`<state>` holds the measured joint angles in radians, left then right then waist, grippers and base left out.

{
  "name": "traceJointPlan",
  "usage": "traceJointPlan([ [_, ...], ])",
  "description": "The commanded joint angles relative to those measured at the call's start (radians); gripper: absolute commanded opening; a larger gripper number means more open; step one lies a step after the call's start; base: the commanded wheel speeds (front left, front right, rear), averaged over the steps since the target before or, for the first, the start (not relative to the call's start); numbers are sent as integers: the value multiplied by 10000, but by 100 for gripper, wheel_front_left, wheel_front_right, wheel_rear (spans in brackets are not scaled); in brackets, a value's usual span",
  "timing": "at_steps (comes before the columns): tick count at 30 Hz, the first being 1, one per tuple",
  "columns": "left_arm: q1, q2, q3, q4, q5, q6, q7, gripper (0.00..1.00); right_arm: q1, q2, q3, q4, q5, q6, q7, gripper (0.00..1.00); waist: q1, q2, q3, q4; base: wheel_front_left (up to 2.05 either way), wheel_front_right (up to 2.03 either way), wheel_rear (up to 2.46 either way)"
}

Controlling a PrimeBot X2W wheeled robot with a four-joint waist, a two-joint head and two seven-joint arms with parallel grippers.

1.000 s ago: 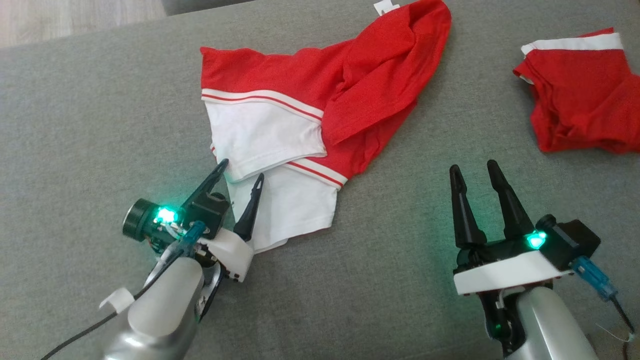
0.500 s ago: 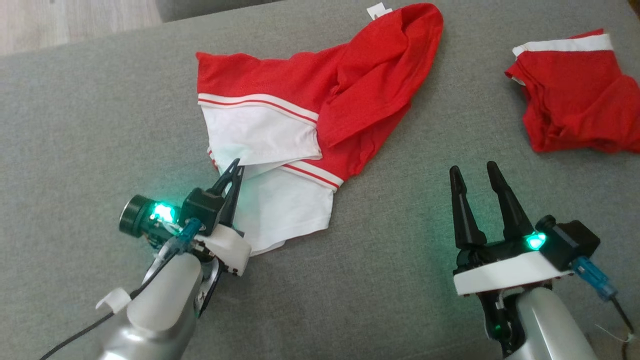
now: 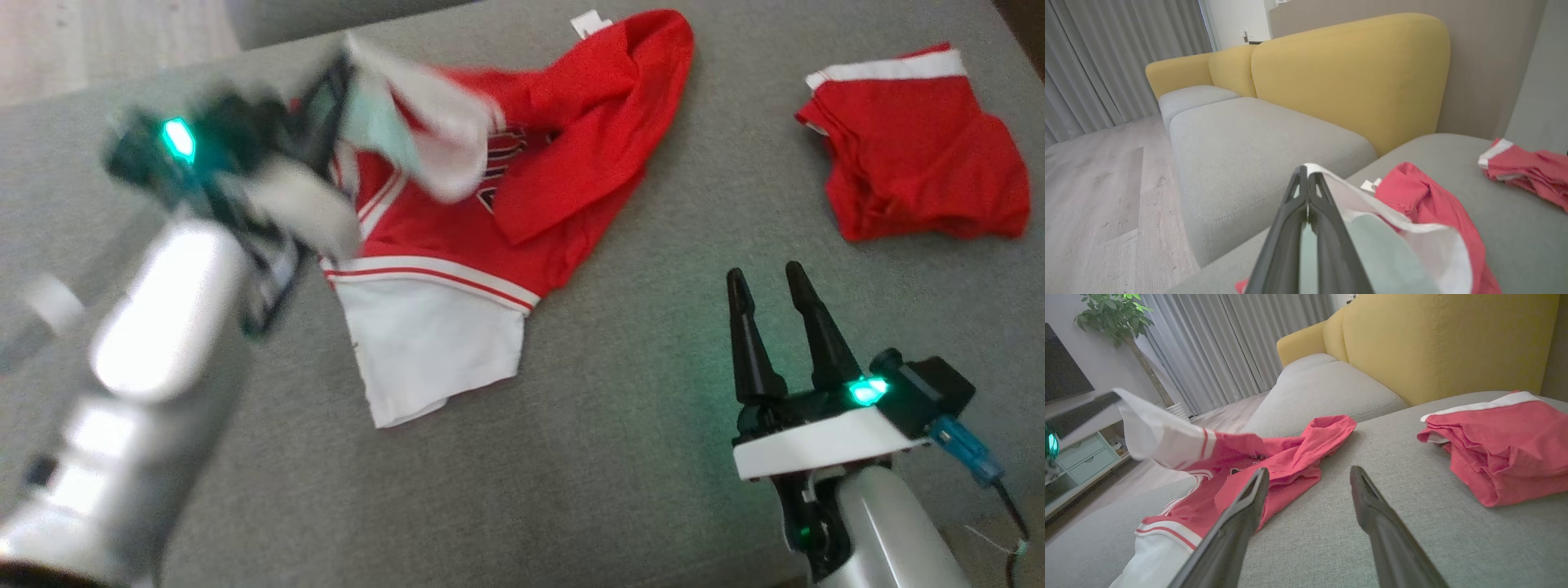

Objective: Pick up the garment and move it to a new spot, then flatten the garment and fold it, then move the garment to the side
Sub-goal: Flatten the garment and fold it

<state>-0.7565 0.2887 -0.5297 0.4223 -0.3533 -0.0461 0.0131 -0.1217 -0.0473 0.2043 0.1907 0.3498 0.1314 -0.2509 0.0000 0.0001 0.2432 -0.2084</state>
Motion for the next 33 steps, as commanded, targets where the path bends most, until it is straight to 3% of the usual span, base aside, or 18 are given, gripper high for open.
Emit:
traceJointPlan([
  [1, -1192, 508, 742, -330, -367, -98, 564, 0, -427, -29, 314, -376, 147, -7, -109, 100, 0, -1, 300, -315, 0, 0, 0],
  [7, -3018, 1057, 1558, 715, -1130, -195, 2251, 0, -672, -29, 575, -493, 509, -7, -109, 100, 0, -1, 915, -951, 0, 0, 0],
  [10, -4010, 1076, 2154, 1616, -1748, 27, 3036, 0, -782, -29, 717, -538, 701, -7, -109, 100, 0, -1, 1283, -1303, 0, 0, 0],
  [14, -5316, 1484, 2381, 2795, -1530, 468, 3290, 0, -936, -29, 933, -581, 902, -7, -109, 100, 0, -1, 1698, -1741, 0, 0, 0],
  [15, -5588, 1483, 2512, 3102, -1545, 688, 3230, 9, -964, -29, 971, -599, 933, -7, -109, 100, 0, -1, 1773, -1811, 0, 0, 0],
  [16, -5874, 1493, 2651, 3401, -1515, 994, 3080, 72, -992, -29, 1011, -623, 962, -7, -109, 100, 0, -1, 1859, -1877, 0, 0, 0],
  [17, -6147, 1511, 2734, 3668, -1429, 1268, 2845, 100, -1021, -29, 1041, -652, 989, -7, -109, 100, 0, -1, 1937, -1923, 0, 0, 0],
  [20, -6755, 1445, 3008, 4413, -1334, 1931, 2007, 100, -1094, -29, 1077, -707, 1030, -7, -109, 100, 0, -1, 2095, -1958, 0, 0, 0],
  [22, -6964, 1335, 3013, 4781, -1261, 2032, 1438, 100, -1116, -29, 1064, -725, 1019, -7, -109, 100, 0, -1, 2135, -1891, 0, 0, 0],
  [33, -5842, 301, 2441, 5556, -1501, 13, -867, 100, -1030, -29, 405, -570, 392, -7, -109, 100, 0, -1, 1222, -438, 0, 0, 0],
])
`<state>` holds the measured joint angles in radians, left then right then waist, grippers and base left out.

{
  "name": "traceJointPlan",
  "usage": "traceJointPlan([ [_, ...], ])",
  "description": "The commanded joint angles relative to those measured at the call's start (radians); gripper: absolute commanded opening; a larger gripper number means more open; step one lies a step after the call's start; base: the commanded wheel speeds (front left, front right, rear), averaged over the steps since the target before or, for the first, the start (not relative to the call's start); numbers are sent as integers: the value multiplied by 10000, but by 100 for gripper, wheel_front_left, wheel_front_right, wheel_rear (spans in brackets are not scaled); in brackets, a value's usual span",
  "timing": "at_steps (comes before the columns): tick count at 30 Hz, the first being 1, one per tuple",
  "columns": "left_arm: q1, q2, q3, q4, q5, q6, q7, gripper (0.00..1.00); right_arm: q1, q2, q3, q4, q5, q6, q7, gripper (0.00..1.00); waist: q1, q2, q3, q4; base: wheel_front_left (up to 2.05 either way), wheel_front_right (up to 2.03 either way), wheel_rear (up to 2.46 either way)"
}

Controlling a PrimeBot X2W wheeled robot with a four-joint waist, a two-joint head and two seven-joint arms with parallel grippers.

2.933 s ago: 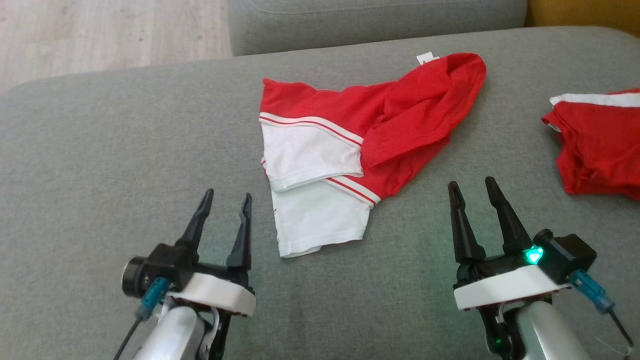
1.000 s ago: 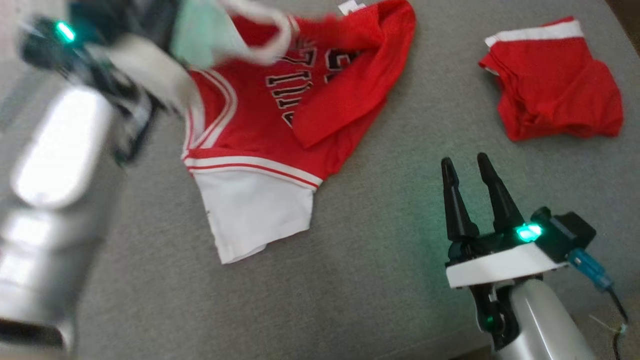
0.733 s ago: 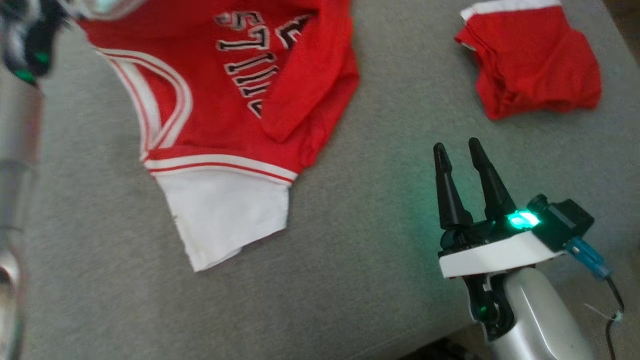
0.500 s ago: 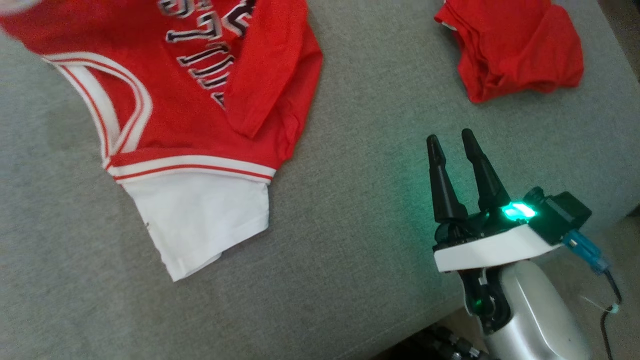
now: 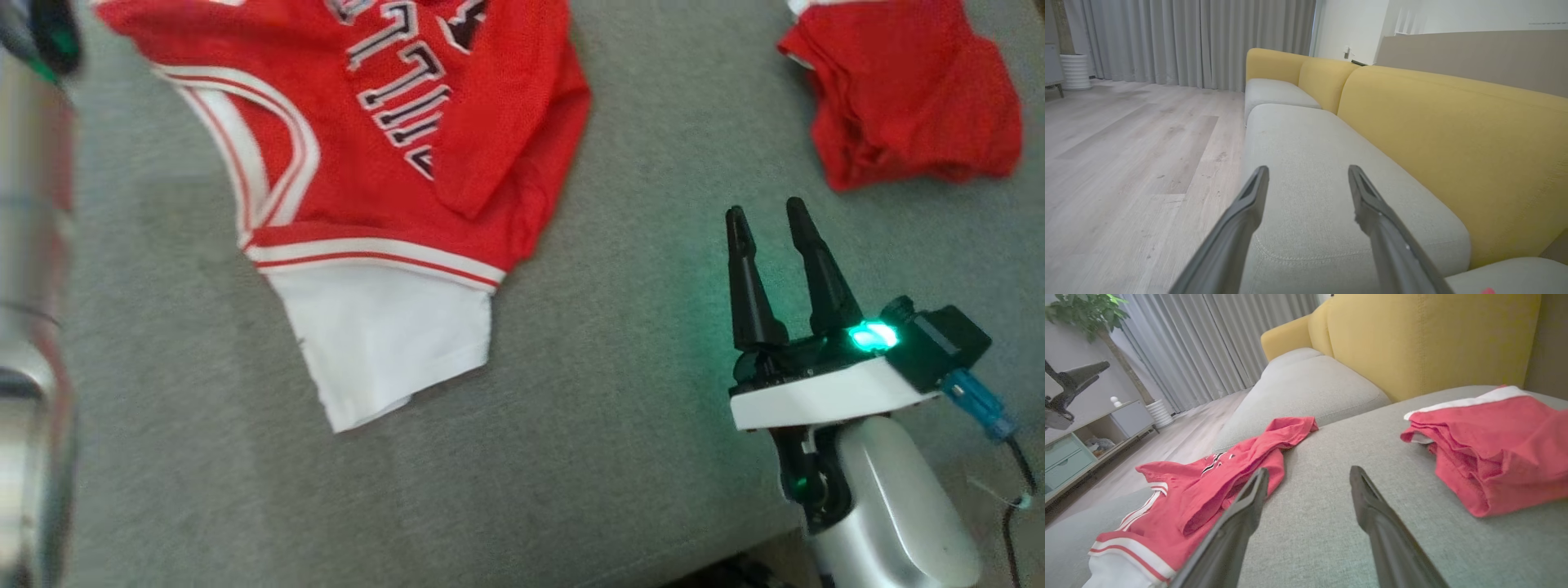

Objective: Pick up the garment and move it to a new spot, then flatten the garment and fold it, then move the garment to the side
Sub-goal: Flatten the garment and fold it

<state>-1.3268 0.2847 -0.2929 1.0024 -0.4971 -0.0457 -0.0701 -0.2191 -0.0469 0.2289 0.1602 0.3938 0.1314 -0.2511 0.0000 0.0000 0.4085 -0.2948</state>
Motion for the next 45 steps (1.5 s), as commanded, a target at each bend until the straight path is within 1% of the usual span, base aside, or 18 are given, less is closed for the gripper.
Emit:
traceJointPlan([
  [1, 170, 239, 128, -241, -198, -103, -253, 100, -16, -33, 123, -212, -131, -7, -107, 100, 0, 0, -615, 555, 0, 0, 0],
  [4, 1156, -164, 61, -431, -388, -345, -880, 100, 188, -33, -184, -96, -428, -7, -107, 100, 0, 0, -1110, 1166, 0, 0, 0],
  [7, 2153, -396, -88, -819, -380, -412, -1364, 100, 288, -33, -438, -59, -703, -7, -107, 100, 0, 0, -1479, 1708, 0, 0, 0],
  [12, 4036, -861, -349, -1518, -483, -508, -1675, 100, 539, -33, -849, 47, -1073, -7, -107, 100, 0, 0, -2098, 2541, 0, 0, 0],
  [13, 4036, -861, -349, -1518, -483, -508, -1675, 100, 539, -33, -849, 47, -1073, -7, -107, 100, 0, 0, -2098, 2541, 0, 0, 0],
  [15, 4737, -914, -482, -1827, -388, -454, -1751, 100, 637, -33, -928, 106, -1168, -7, -107, 100, 0, 0, -2359, 2742, 0, 0, 0],
  [19, 6221, -1151, -626, -2671, -282, -186, -1856, 100, 884, -33, -1064, 15, -1186, -7, -107, 100, 0, 0, -2791, 3046, 0, 0, 0],
  [21, 7007, -1362, -624, -3113, -332, -24, -1882, 100, 1055, -33, -1207, -11, -1208, -7, -107, 100, 0, 0, -2965, 3190, 0, 0, 0],
  [22, 7729, -1500, -773, -3491, -191, 138, -1897, 100, 1244, -33, -1364, -51, -1227, -7, -107, 100, 0, 0, -3092, 3334, 0, 0, 0],
  [25, 8635, -1646, -862, -4032, 47, 494, -1909, 100, 1464, -33, -1331, 26, -1384, -7, -107, 100, 0, 0, -3260, 3460, 0, 0, 0],
  [31, 10256, -1957, -405, -5356, 431, 1210, -1914, 100, 1582, -33, -1247, 62, -1409, -7, -107, 100, 0, 0, -3375, 3524, 0, 0, 0],
  [33, 10532, -2004, -504, -5562, 737, 1240, -1915, 100, 1595, -33, -1248, 49, -1382, -7, -107, 100, 0, 0, -3292, 3600, 0, 0, 0],
  [37, 10650, -2149, -514, -5852, 837, 1191, -1915, 100, 1477, -33, -1178, 114, -1540, -7, -106, 100, 0, 0, -3040, 3806, 0, 0, 0],
  [40, 10534, -2205, -581, -5910, 910, 1138, -1915, 100, 1086, -33, -999, 325, -1596, -7, 34, 100, 0, 0, -2732, 3931, 0, 0, 0],
  [45, 10240, -2274, -708, -5859, 970, 1045, -1916, 100, 23, -33, -797, 1259, -1132, -7, 686, 100, 0, 0, -2232, 4284, 0, 0, 0],
])
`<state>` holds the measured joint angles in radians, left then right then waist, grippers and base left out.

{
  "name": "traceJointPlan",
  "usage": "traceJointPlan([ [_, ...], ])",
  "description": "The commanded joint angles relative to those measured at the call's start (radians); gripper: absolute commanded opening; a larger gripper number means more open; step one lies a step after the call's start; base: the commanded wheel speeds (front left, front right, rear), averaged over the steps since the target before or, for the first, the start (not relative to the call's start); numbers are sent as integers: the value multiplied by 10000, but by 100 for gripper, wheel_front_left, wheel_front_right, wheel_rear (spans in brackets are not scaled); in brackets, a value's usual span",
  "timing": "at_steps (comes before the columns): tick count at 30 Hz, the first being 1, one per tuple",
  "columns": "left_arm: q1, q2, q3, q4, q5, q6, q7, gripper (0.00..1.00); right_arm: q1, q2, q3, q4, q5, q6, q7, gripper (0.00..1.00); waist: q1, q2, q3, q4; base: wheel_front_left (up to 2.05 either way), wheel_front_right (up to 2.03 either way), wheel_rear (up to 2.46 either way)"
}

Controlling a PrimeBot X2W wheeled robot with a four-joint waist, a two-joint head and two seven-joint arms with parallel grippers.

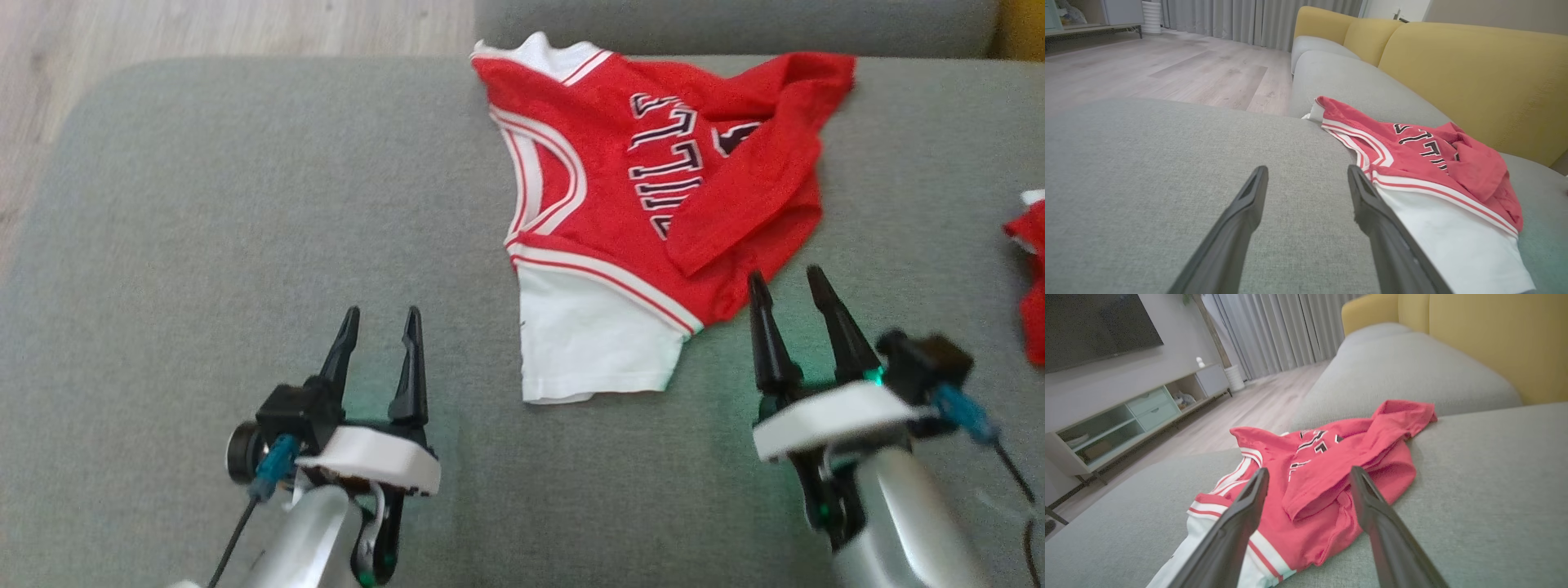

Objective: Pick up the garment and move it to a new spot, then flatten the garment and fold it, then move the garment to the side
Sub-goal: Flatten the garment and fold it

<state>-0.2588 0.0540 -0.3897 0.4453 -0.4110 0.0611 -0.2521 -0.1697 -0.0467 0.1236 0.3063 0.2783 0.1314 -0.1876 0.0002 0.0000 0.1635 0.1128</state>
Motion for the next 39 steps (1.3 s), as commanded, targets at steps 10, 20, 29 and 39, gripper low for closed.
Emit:
traceJointPlan([
  [10, -877, -31, 15, -55, -30, -90, -97, 100, -2228, -35, 334, 2326, 418, -7, 1160, 100, -2, 0, 817, 1022, 0, 0, 0],
  [20, -974, -35, -184, -61, -253, 28, -97, 100, -2833, -36, 264, 3436, 464, -7, 788, 100, -2, 0, 935, 1260, 0, 0, 0],
  [29, -968, -36, -186, -66, -276, 114, -97, 100, -3189, -35, 390, 3873, 595, -7, 120, 0, -2, 0, 927, 1187, 0, 0, 0],
  [39, -682, -37, 176, 58, -141, -1, -97, 100, -2523, -709, -365, 2886, 366, -7, -197, 0, -2, 0, 227, 95, 0, 0, 0],
])
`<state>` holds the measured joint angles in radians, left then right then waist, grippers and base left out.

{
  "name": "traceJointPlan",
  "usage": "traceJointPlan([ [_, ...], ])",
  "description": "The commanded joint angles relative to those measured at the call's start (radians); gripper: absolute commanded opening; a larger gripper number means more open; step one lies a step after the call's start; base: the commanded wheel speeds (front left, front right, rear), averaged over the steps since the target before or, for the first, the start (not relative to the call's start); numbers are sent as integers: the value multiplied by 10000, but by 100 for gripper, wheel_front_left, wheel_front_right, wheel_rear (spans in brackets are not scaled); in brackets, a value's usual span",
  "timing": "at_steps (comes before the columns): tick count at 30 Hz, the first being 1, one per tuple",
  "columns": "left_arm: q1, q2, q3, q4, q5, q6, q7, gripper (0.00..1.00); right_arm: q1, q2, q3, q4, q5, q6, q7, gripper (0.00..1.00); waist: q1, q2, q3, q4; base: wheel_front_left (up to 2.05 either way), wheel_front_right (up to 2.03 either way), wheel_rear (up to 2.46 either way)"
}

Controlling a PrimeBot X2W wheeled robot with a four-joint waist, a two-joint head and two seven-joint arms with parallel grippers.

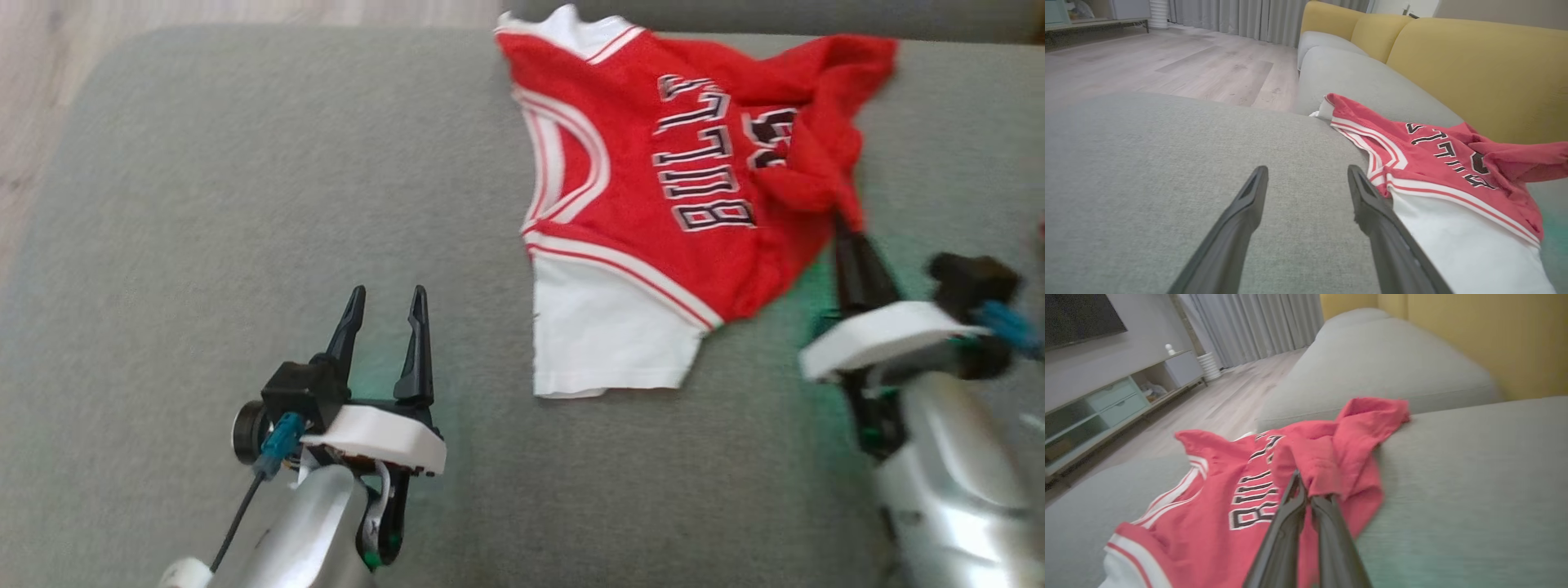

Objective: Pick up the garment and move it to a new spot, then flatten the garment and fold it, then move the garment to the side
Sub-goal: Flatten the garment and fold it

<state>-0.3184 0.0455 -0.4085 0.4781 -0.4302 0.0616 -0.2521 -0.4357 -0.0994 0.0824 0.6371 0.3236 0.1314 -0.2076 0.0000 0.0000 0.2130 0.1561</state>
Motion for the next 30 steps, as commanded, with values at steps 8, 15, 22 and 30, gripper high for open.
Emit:
traceJointPlan([
  [8, 81, 47, 225, -356, -151, 12, -97, 100, 1225, -1395, -1526, -2417, -1090, -7, 1515, 0, 0, 0, -665, -991, 0, 0, 0],
  [15, 83, 47, 129, -364, -241, 98, -97, 100, 1938, -969, -2635, -3770, -2101, -7, 2396, 100, 0, 0, -791, -1236, 0, 0, 0],
  [22, 53, 47, 137, -330, -214, 91, -97, 100, 2136, -207, -3090, -4661, -2904, -7, 2103, 100, 0, 0, -884, -1439, 0, 0, 0],
  [30, 30, 47, 73, -408, -422, 93, -97, 100, 3275, 478, -1901, -5525, -1726, -7, 590, 100, 0, 0, -934, -1790, 0, 0, 0],
])
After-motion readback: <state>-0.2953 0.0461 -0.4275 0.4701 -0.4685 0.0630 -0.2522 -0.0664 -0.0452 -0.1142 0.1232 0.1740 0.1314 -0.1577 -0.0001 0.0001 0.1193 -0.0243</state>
